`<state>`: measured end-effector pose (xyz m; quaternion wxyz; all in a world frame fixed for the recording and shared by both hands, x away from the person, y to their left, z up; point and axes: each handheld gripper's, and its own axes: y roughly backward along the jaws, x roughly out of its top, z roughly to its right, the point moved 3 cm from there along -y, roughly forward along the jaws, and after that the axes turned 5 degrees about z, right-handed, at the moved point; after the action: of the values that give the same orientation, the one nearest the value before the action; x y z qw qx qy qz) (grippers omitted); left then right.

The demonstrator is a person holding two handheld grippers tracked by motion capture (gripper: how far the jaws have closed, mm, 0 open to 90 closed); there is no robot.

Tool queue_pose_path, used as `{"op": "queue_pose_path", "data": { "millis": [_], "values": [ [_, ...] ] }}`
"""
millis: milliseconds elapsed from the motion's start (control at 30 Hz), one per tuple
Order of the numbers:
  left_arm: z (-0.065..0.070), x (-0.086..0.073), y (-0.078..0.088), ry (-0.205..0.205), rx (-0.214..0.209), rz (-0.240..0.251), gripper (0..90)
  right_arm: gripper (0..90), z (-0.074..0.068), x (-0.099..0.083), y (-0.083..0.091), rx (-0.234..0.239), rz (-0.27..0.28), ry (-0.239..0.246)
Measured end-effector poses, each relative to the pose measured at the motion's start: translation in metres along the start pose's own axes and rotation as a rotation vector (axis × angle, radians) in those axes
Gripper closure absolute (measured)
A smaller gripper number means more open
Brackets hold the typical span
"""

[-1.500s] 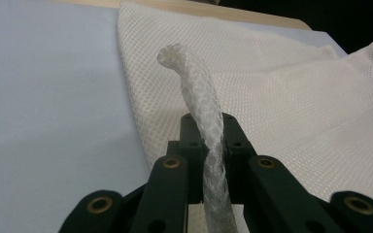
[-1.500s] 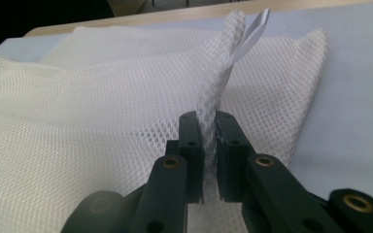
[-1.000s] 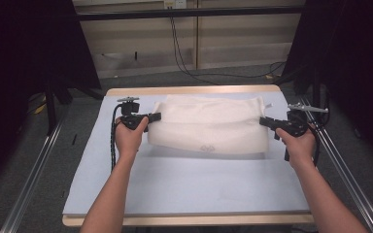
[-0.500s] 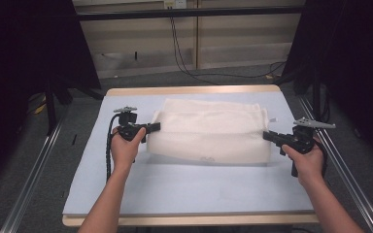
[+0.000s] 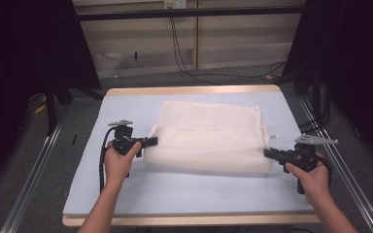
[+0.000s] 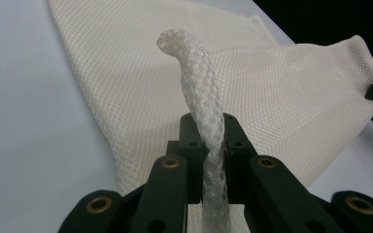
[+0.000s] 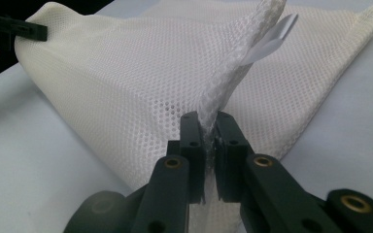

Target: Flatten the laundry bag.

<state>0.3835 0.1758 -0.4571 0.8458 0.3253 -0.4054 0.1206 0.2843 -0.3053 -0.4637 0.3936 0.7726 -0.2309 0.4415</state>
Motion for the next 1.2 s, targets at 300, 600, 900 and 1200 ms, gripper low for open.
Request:
{"op": "queue_pose_path", "data": {
  "millis": [300,600,900,1200],
  "values": [
    [0.002,-0.020,0.004,0.001,0.004,-0.045,82.4,83.9,-0.010,-0.024,0.007,0.026,-0.048,-0.012],
    [0.004,-0.033,0.006,-0.004,0.017,-0.079,82.3,81.1,-0.014,-0.038,0.011,0.035,-0.084,-0.045],
    [0.003,-0.037,0.005,-0.008,0.030,-0.091,82.3,59.8,-0.011,-0.030,0.029,0.034,-0.056,-0.077],
    [0.003,-0.037,0.006,-0.016,0.025,-0.087,82.3,59.4,0.012,-0.024,0.036,-0.064,-0.038,-0.085]
  ]
}}
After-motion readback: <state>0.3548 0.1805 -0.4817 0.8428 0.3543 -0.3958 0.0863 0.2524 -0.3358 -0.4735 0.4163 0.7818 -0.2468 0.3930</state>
